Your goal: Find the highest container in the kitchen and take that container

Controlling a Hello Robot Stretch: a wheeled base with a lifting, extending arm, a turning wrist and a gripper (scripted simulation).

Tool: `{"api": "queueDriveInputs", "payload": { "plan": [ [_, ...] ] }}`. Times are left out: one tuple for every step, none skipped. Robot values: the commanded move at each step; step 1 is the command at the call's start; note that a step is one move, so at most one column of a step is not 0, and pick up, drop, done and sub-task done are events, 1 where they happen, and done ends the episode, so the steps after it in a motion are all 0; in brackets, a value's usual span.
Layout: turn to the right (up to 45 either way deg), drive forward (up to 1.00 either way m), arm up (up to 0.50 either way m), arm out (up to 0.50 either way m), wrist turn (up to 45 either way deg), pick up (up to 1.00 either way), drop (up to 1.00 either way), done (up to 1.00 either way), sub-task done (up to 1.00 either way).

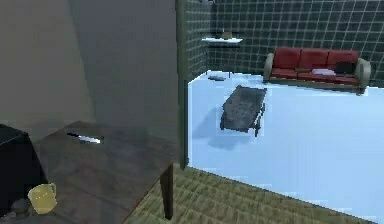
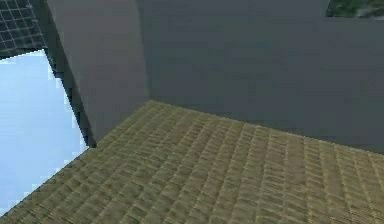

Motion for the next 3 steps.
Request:
{"api": "queueDriveInputs", "payload": {
  "plan": [
    [-45.0,0.00,0.00,0.00,0.0,0.00,0.00,0.00,0.00],
    [-45.0,0.00,0.00,0.00,0.0,0.00,0.00,0.00,0.00],
    [-45.0,0.00,0.00,0.00,0.0,0.00,0.00,0.00,0.00]
  ]
}}
